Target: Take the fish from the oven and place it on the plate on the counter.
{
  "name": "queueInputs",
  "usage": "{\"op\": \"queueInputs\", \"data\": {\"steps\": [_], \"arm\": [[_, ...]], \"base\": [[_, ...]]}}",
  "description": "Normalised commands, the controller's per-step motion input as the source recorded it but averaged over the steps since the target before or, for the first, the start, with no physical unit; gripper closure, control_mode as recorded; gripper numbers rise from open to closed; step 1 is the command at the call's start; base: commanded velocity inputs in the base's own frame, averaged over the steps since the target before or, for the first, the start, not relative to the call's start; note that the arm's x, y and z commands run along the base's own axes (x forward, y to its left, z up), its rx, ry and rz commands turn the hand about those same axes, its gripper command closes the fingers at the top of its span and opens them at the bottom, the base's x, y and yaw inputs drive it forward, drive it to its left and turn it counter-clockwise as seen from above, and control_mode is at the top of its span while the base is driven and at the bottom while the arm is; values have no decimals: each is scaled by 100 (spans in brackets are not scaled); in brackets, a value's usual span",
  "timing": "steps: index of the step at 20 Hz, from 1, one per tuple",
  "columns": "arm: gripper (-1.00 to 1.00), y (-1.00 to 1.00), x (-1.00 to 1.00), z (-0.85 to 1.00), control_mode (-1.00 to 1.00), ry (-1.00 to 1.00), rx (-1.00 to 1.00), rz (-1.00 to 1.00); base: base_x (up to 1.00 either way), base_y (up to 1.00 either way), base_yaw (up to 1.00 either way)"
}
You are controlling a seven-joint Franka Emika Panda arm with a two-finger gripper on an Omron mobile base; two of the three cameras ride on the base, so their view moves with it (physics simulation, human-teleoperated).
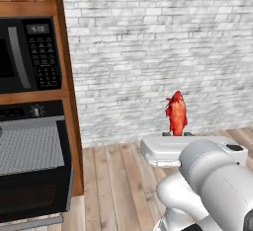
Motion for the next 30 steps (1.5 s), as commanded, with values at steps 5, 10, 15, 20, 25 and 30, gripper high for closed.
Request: {"op": "queueInputs", "data": {"steps": [5, 10, 15, 20, 25, 30], "arm": [[100, 0, 0, 0, 100, 0, 0, 0], [100, 0, 0, 0, 100, 0, 0, 0], [100, 0, 0, 0, 100, 0, 0, 0], [100, 0, 0, 0, 100, 0, 0, 0], [100, 0, 0, 0, 100, 0, 0, 0], [100, 0, 0, 0, 100, 0, 0, 0]], "base": [[-100, 100, 6], [-31, 100, 1], [29, 100, 0], [17, 100, 0], [-100, 100, 0], [-87, 100, -1]]}}
